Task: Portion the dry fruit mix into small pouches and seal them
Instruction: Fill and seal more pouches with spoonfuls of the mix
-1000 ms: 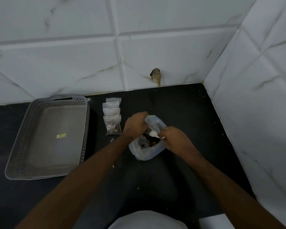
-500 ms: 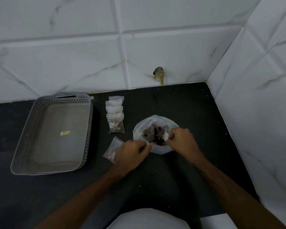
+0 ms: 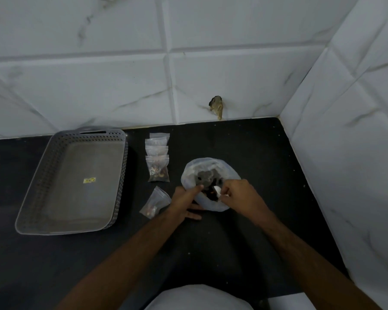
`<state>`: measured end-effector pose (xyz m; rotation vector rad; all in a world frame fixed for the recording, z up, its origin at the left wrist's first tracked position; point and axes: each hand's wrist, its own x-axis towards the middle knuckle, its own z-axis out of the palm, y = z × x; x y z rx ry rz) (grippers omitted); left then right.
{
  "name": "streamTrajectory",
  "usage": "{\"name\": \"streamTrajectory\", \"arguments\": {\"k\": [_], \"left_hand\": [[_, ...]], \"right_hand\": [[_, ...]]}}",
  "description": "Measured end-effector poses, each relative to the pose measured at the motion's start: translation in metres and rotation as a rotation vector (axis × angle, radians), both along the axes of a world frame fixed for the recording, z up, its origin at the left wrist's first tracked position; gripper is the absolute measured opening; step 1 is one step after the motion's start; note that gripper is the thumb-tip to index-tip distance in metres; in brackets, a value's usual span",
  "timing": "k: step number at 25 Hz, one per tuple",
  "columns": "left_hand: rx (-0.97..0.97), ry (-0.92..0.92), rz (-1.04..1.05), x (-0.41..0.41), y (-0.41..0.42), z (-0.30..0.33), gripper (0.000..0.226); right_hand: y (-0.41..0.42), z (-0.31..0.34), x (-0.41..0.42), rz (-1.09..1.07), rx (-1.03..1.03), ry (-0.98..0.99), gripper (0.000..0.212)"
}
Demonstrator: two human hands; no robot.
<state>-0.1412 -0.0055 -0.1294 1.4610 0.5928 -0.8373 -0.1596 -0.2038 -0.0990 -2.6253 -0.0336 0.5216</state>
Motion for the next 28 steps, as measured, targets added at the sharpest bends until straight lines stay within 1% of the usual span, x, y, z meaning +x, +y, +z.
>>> {"name": "streamTrajectory", "arguments": {"k": [3, 7, 10, 11, 13, 14, 16, 18, 20, 25, 28], "left_hand": [[0.027, -0.061, -0.002, 0.008, -0.001, -0.004, 0.054], [0.059, -0.076, -0.115, 0.006, -0.005, -0.004, 0.064], [0.072, -0.083, -0.060, 0.009, -0.007, -0.013, 0.071], [0.081, -0.104, -0.045, 0.010, -0.007, -0.015, 0.067], [0.098, -0.172, -0.021, 0.012, -0.009, -0.017, 0.056], [0.095, -0.191, -0.007, 0.012, -0.009, -0.014, 0.055], [0.066, -0.183, 0.030, 0.012, -0.011, -0.008, 0.053], [0.033, -0.169, 0.055, 0.011, -0.014, -0.006, 0.046], [-0.005, -0.159, 0.090, 0.011, -0.016, 0.000, 0.044], [-0.224, -0.112, 0.218, 0.007, -0.013, 0.004, 0.045], [-0.275, -0.102, 0.175, 0.004, -0.008, 0.004, 0.033]], "right_hand": [[0.001, 0.003, 0.001, -0.022, -0.026, -0.070, 0.007], [0.011, 0.000, 0.002, 0.050, -0.083, -0.123, 0.015], [0.015, -0.004, 0.000, 0.101, -0.127, -0.125, 0.018], [0.015, -0.005, -0.001, 0.098, -0.122, -0.124, 0.018], [0.013, -0.005, -0.002, 0.022, -0.049, -0.087, 0.013], [0.011, -0.005, -0.002, -0.027, -0.002, -0.068, 0.010], [0.008, -0.004, -0.001, -0.089, 0.062, -0.049, 0.006], [0.006, -0.005, 0.000, -0.129, 0.100, -0.020, 0.005], [0.006, -0.007, 0.001, -0.171, 0.149, -0.002, 0.005], [0.004, -0.009, 0.001, -0.236, 0.220, 0.007, 0.005], [0.000, -0.010, 0.002, -0.316, 0.302, 0.059, 0.006]]}}
